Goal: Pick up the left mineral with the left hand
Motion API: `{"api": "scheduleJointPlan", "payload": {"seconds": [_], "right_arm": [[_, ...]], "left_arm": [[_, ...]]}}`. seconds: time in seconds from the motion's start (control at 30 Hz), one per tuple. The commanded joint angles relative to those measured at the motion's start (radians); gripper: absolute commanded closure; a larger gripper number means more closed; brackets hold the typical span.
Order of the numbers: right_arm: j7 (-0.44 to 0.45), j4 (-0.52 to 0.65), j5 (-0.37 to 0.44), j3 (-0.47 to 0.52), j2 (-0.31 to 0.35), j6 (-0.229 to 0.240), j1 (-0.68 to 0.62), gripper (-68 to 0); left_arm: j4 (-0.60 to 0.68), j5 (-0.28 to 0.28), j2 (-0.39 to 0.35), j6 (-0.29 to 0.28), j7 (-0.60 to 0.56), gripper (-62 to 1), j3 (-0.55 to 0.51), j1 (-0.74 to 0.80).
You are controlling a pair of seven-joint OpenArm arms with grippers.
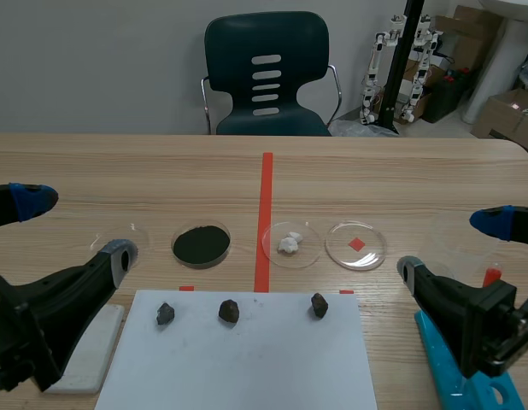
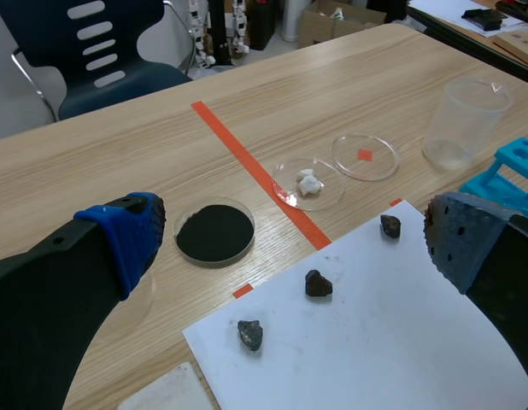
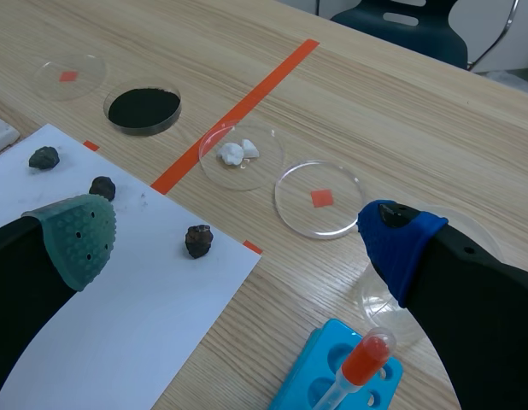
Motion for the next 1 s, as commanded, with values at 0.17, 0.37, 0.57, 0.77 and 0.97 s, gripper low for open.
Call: {"api": "scheduleJointPlan", "payload": {"seconds": [0.17, 0.37, 0.57, 0.77, 0.97], "right_arm": [[0.018, 0.020, 0.010, 0.008, 0.003, 0.001, 0.001, -59.1], [0.018, 0.020, 0.010, 0.008, 0.003, 0.001, 0.001, -59.1], [0.018, 0.020, 0.010, 0.008, 0.003, 0.001, 0.001, -59.1], [0.018, 0.020, 0.010, 0.008, 0.003, 0.001, 0.001, -59.1], [0.018, 0.020, 0.011, 0.008, 0.003, 0.001, 0.001, -59.1]], "left_arm": [[0.015, -0.007, 0.000, -0.001, -0.014, -62.3, -0.003, 0.000], [0.015, -0.006, 0.000, -0.001, -0.014, -62.3, -0.003, -0.001], [0.015, -0.007, 0.000, -0.001, -0.014, -62.3, -0.003, 0.000], [0.015, -0.007, 0.003, 0.071, -0.014, -62.3, -0.003, 0.000], [0.015, 0.014, 0.033, 0.115, 0.015, -62.3, 0.000, -0.002]]}}
